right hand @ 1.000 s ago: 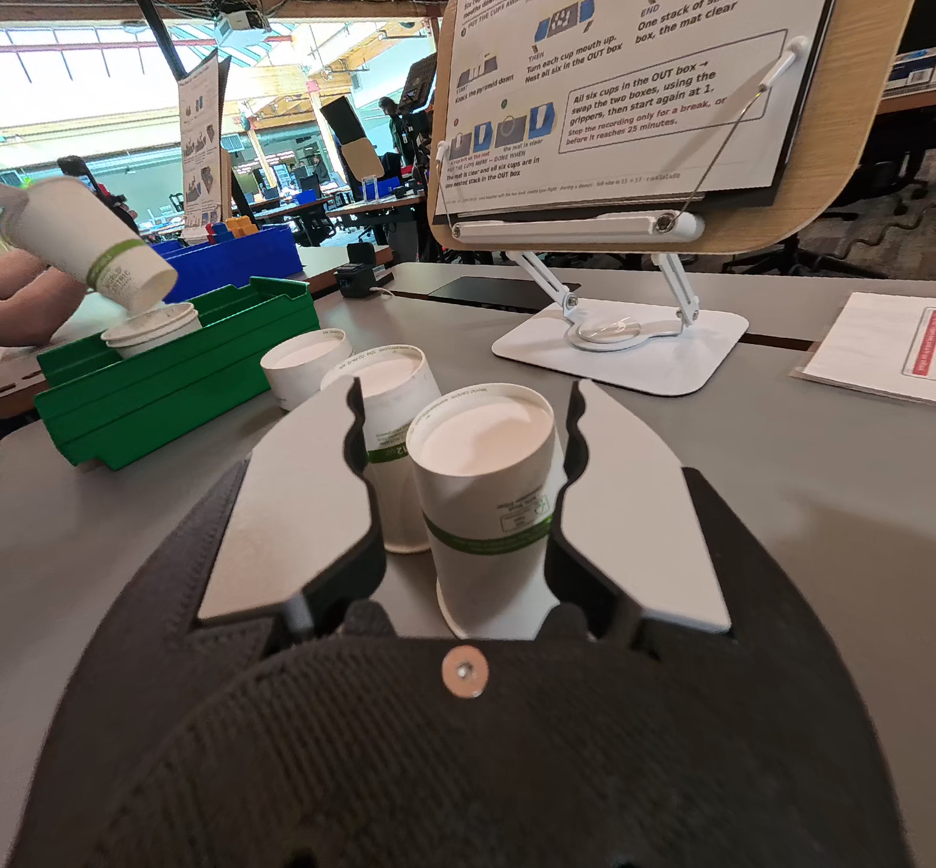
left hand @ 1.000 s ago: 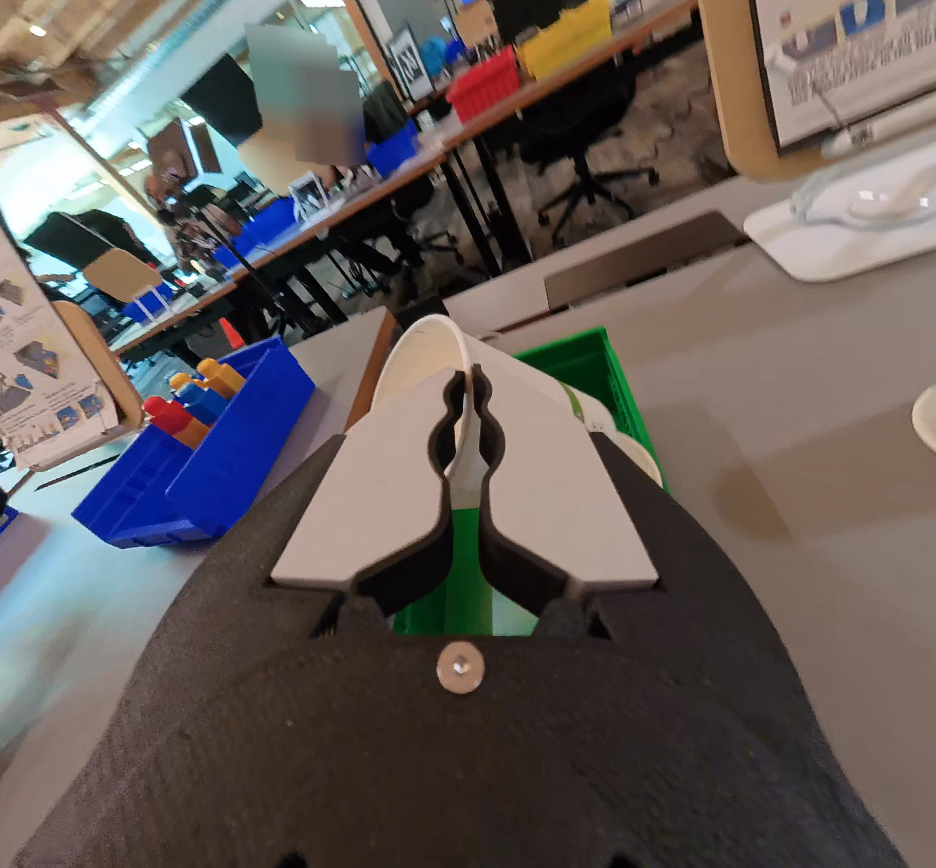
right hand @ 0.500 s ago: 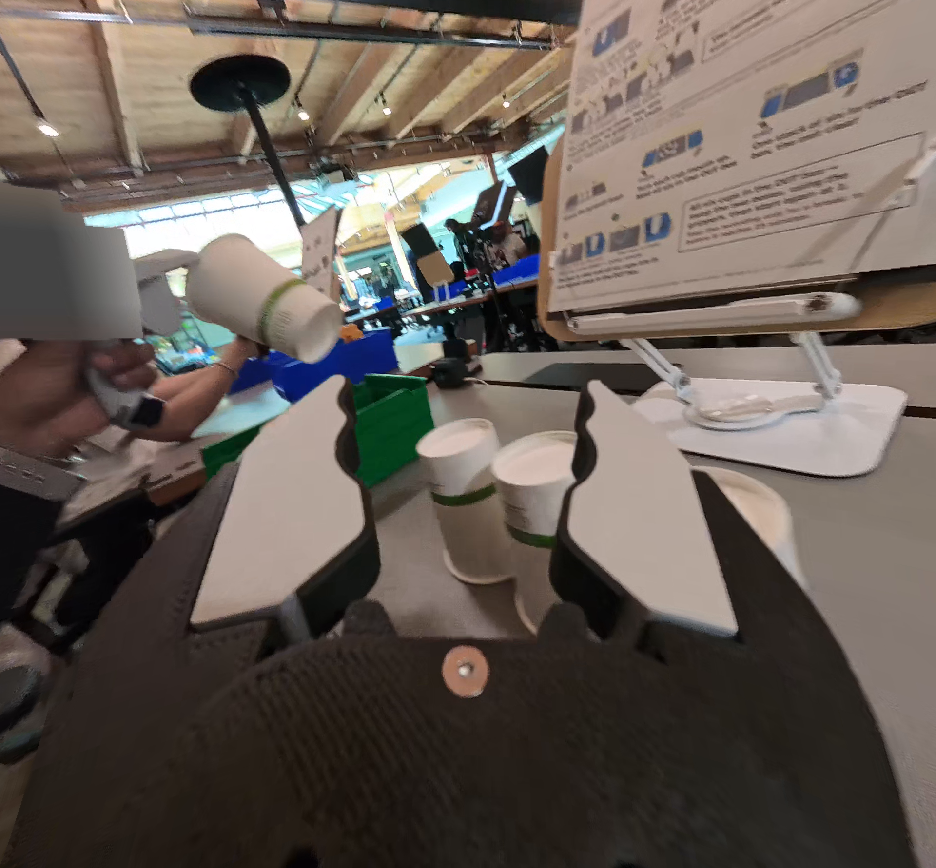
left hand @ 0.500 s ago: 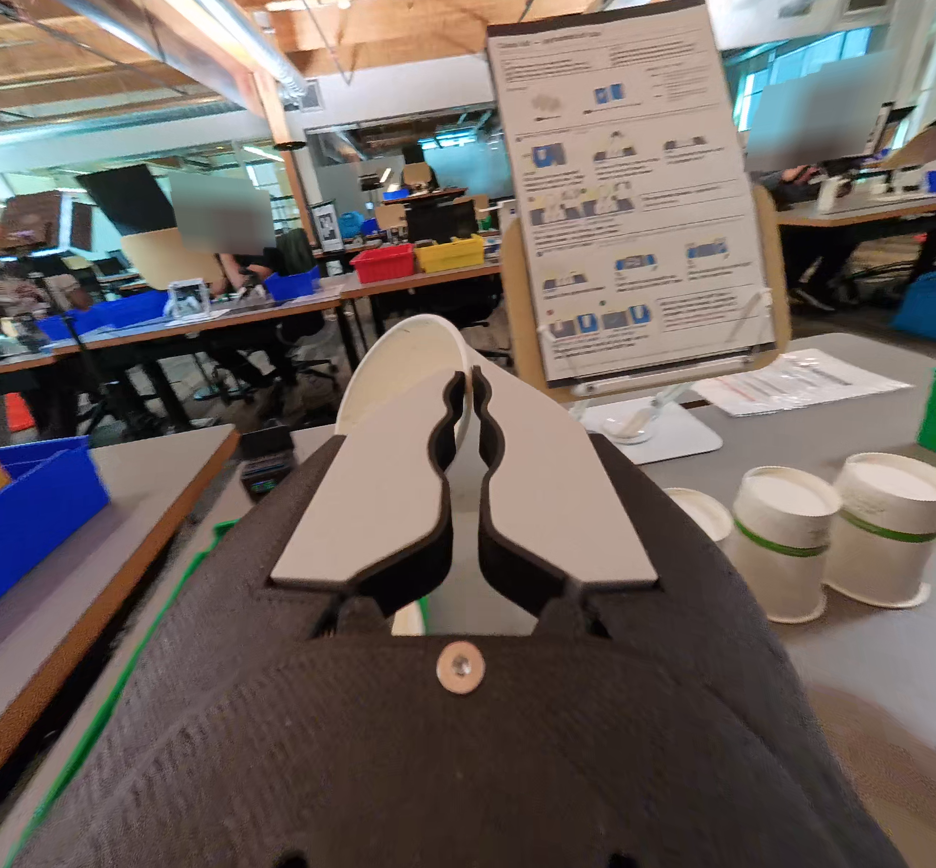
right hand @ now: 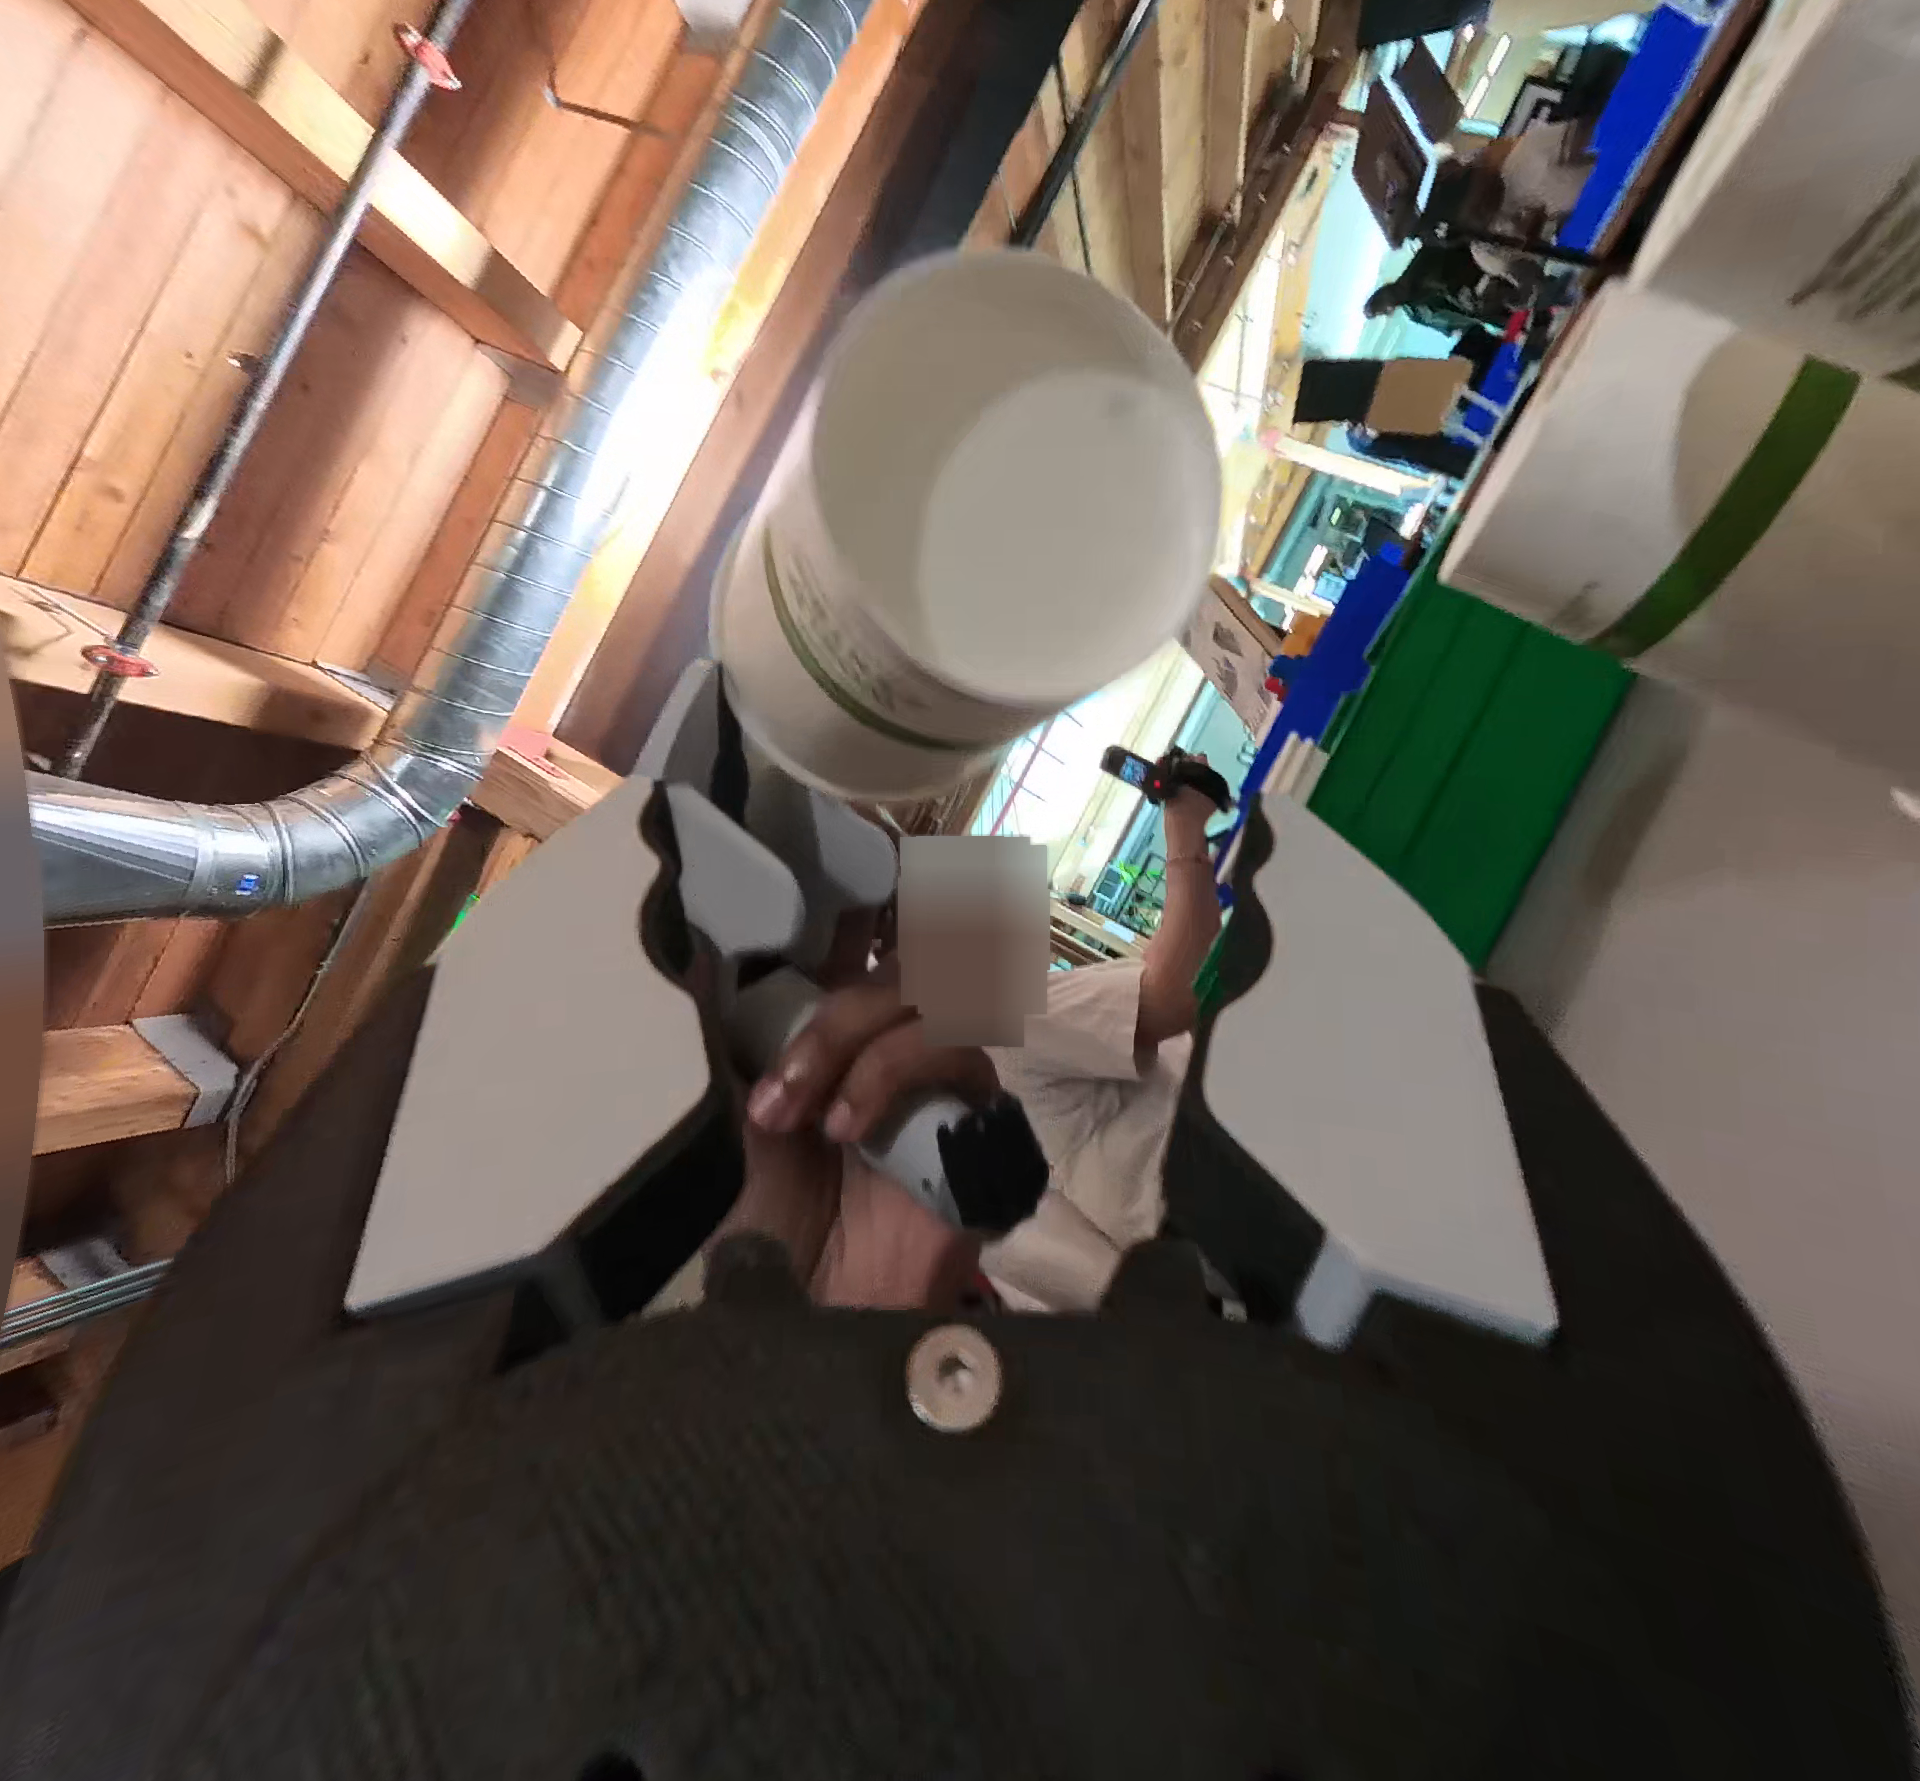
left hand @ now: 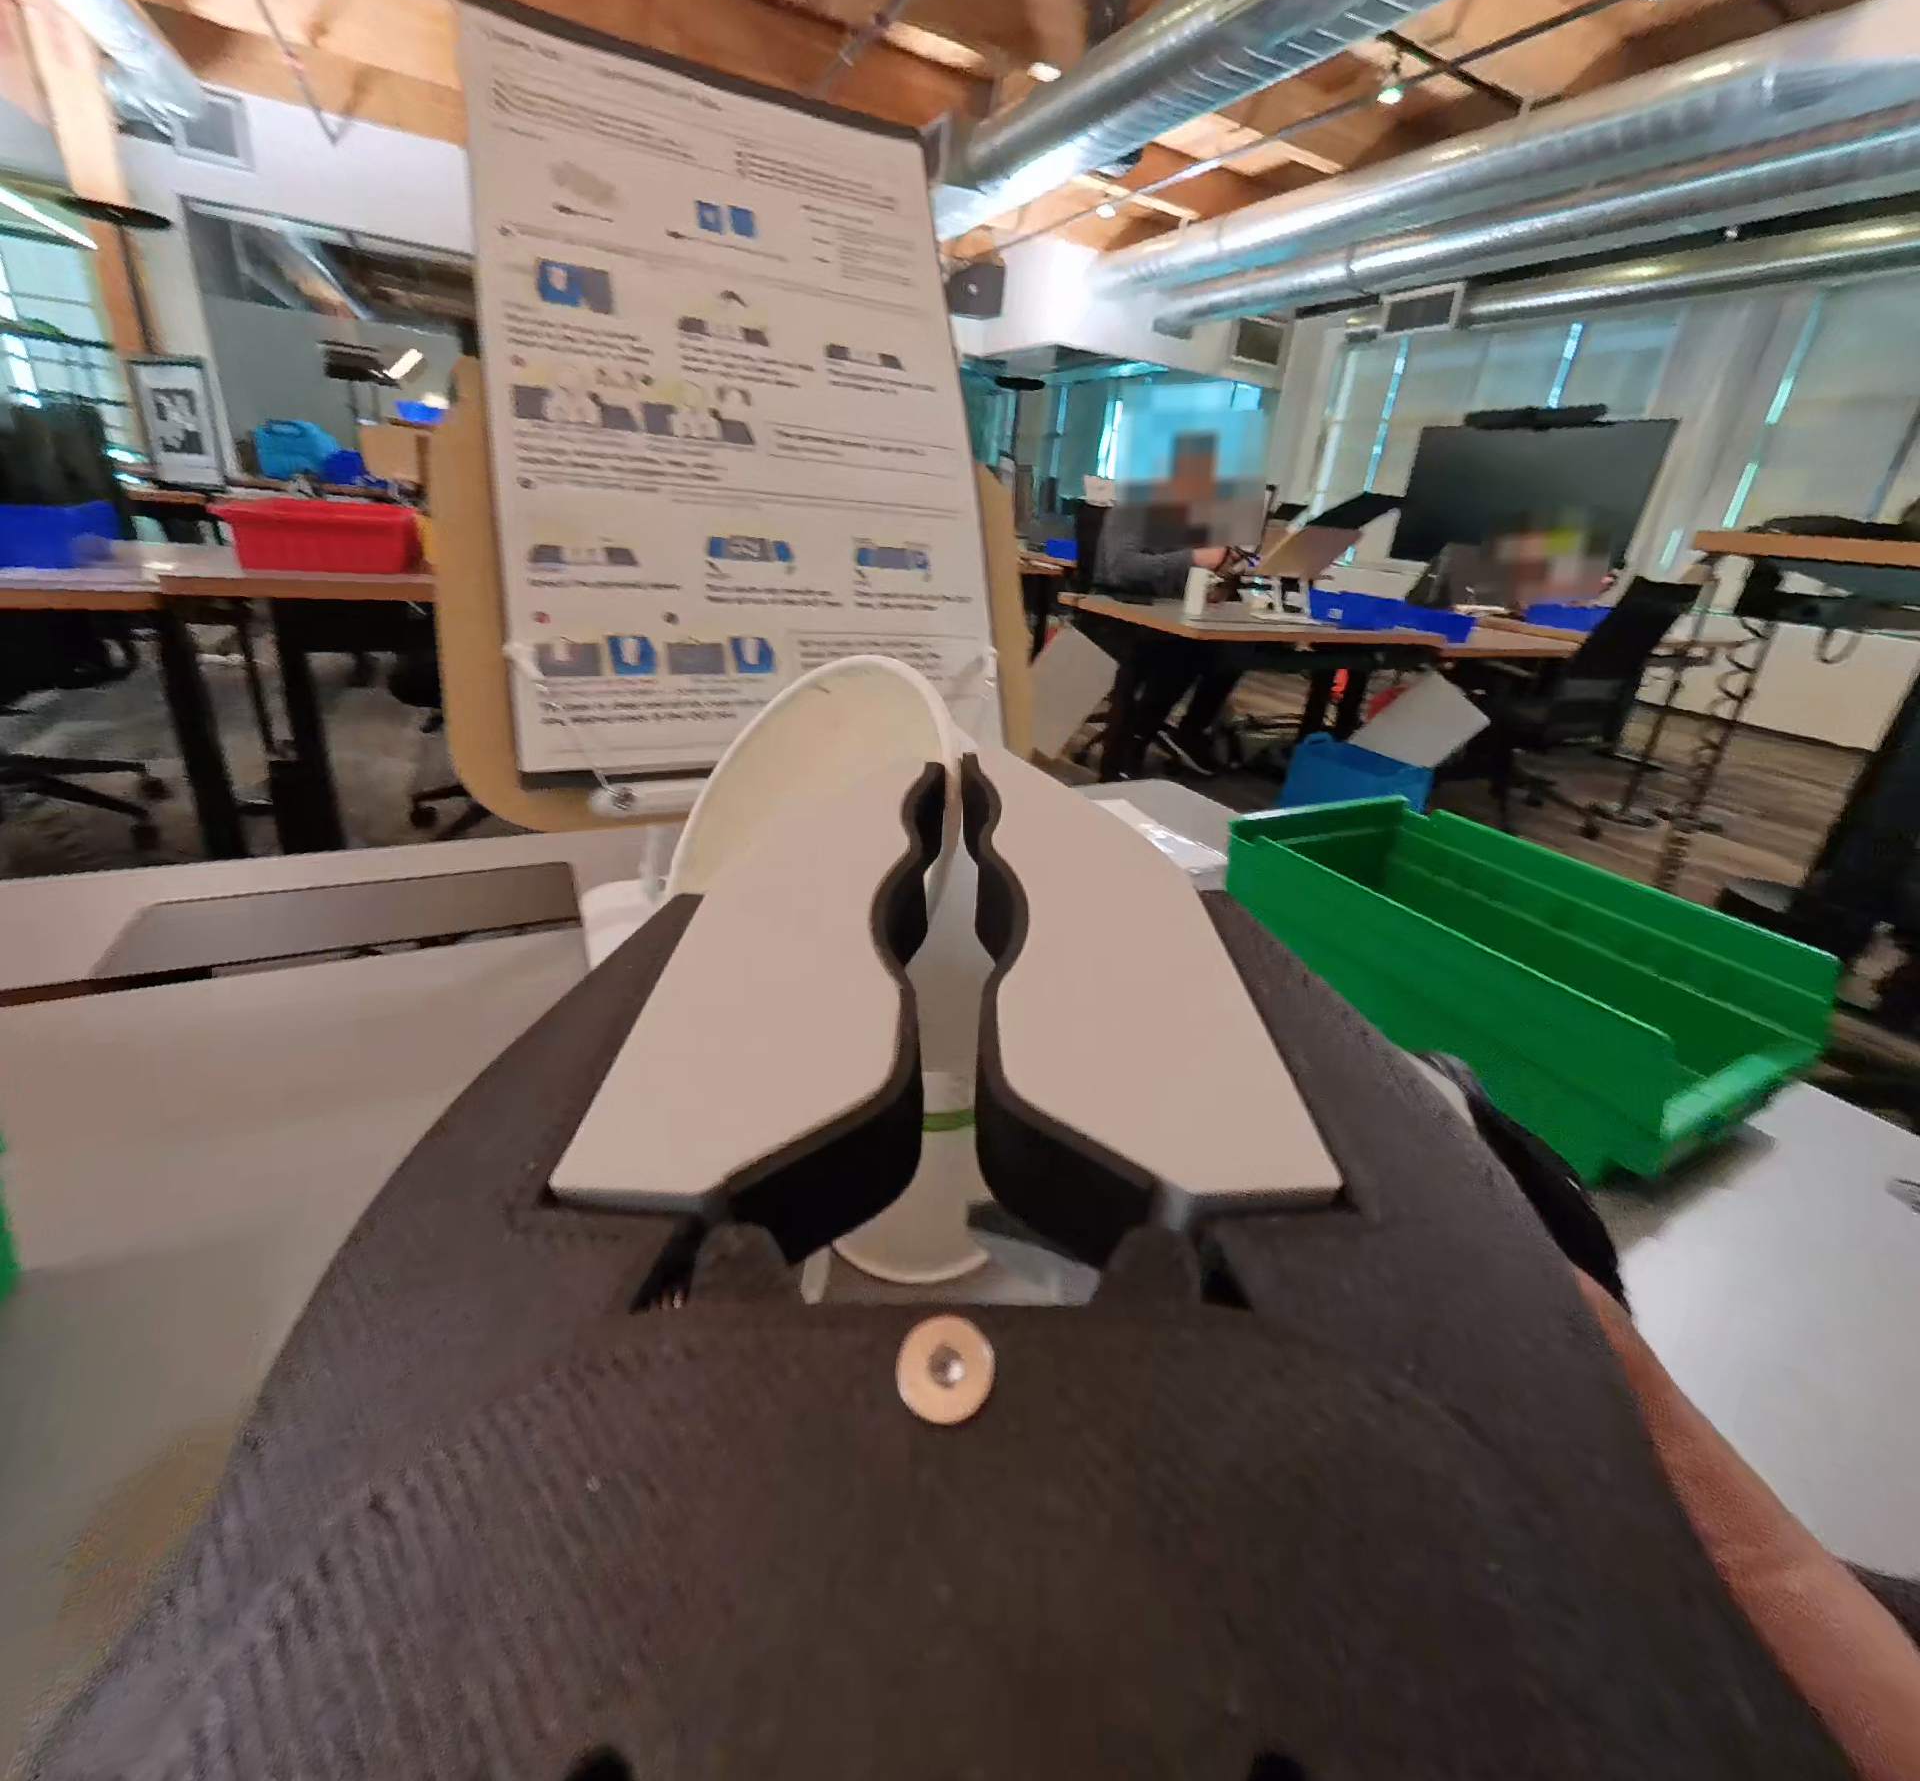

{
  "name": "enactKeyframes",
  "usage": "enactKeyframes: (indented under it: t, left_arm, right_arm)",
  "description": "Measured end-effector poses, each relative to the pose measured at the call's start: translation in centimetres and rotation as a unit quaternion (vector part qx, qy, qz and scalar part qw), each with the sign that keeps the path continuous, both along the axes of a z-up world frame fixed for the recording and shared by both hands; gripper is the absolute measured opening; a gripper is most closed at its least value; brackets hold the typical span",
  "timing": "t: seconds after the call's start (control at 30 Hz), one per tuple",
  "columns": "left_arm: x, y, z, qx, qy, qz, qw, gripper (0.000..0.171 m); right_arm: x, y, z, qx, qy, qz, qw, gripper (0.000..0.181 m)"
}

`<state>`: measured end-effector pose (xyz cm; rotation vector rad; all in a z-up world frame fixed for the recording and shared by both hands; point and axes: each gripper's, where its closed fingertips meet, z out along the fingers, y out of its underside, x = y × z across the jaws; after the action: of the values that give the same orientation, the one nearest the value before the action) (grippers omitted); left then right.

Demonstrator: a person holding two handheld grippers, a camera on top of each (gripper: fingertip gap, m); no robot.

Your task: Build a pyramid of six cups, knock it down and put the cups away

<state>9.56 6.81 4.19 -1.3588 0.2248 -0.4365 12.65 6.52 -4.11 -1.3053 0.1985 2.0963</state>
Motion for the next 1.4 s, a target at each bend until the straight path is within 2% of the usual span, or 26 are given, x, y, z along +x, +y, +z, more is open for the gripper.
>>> enactKeyframes:
  t: [0.2, 0.27, 0.47, 0.63, 0.8, 0.9, 1.0, 1.17, 1.23, 1.33, 1.4]
  left_arm:
    - [3.7, -1.7, -1.8, -0.015, -0.029, -0.066, 0.997, 0.004]
    - [4.7, -2.1, -2.2, -0.015, -0.021, -0.085, 0.996, 0.004]
    - [6.7, -3.0, -3.8, -0.027, -0.012, -0.135, 0.990, 0.006]
    - [6.9, -3.0, -4.5, -0.011, 0.001, -0.130, 0.991, 0.010]
    - [5.0, -1.6, -5.9, -0.026, -0.020, -0.076, 0.997, 0.036]
    - [2.8, 0.5, -7.9, -0.075, -0.042, -0.027, 0.996, 0.041]
    - [0.4, 2.8, -10.9, -0.136, -0.027, 0.015, 0.990, 0.048]
    - [-3.4, 5.9, -15.3, -0.205, 0.022, 0.064, 0.977, 0.059]
    - [-4.3, 6.5, -16.2, -0.223, 0.012, 0.064, 0.973, 0.059]
    - [-5.0, 6.9, -17.3, -0.245, 0.009, 0.054, 0.968, 0.059]
    - [-5.1, 6.9, -17.9, -0.255, 0.016, 0.048, 0.965, 0.059]
  right_arm:
    - [3.2, 2.1, 1.3, 0.023, -0.001, -0.063, 0.998, 0.101]
    - [4.4, 2.9, 1.2, 0.019, 0.004, -0.084, 0.996, 0.088]
    - [6.4, 4.2, 1.2, 0.013, 0.022, -0.101, 0.995, 0.081]
    - [7.1, 4.9, 1.7, 0.046, -0.032, -0.121, 0.991, 0.080]
    - [9.7, 6.1, 3.3, 0.110, -0.111, -0.174, 0.972, 0.080]
    - [10.5, 6.8, 4.5, 0.189, -0.215, -0.213, 0.934, 0.080]
    - [10.4, 7.9, 5.8, 0.273, -0.340, -0.257, 0.862, 0.080]
    - [7.2, 10.0, 8.5, 0.378, -0.469, -0.278, 0.748, 0.080]
    - [5.4, 11.3, 8.6, 0.391, -0.495, -0.266, 0.729, 0.080]
    - [2.6, 12.8, 7.4, 0.390, -0.523, -0.228, 0.723, 0.081]
    - [1.2, 13.8, 6.3, 0.389, -0.549, -0.212, 0.709, 0.081]
